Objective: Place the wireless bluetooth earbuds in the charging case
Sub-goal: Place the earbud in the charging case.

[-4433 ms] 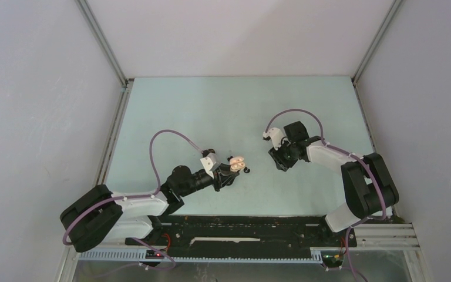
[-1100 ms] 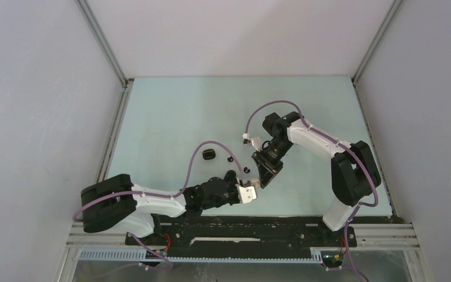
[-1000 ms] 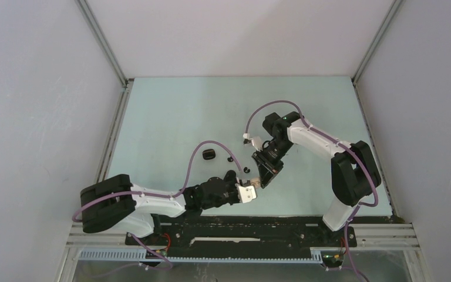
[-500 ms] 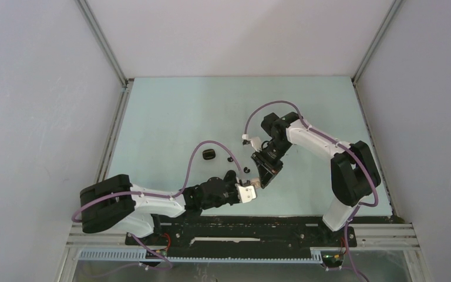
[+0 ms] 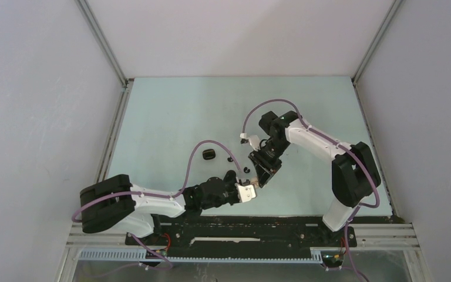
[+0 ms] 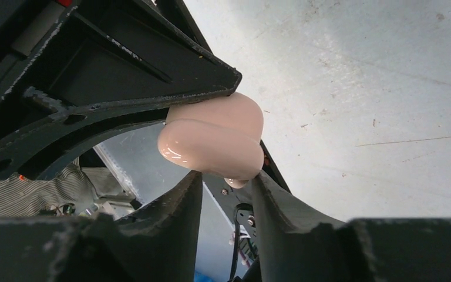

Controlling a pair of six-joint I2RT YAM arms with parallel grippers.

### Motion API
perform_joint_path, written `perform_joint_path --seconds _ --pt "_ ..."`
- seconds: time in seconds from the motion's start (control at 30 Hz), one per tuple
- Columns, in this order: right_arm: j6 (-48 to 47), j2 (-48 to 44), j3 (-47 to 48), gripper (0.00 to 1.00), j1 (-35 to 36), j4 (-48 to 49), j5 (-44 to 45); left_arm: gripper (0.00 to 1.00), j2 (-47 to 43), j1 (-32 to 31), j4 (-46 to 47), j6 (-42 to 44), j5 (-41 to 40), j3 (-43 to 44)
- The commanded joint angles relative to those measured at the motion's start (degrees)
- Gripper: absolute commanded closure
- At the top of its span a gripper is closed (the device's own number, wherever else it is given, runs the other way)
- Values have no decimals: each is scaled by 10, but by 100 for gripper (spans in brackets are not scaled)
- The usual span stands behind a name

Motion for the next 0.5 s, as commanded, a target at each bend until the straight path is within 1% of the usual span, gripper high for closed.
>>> perform_joint_path --seconds 0.0,0.13,0.2,0.37,0.47 --pt "8 -40 26 58 -18 3 -9 100 -13 -1 51 -16 13 -1" --pt "7 -61 21 52 -43 -2 -20 100 -23 11 70 -35 19 -11" --pt "7 -76 20 50 -54 -4 -24 100 -30 21 84 -50 40 -19" --pt "1 -104 21 47 -77 -13 -40 100 -40 50 121 -82 71 -36" --pt "-27 -137 21 46 -108 -25 -63 100 -47 67 141 -103 94 -46"
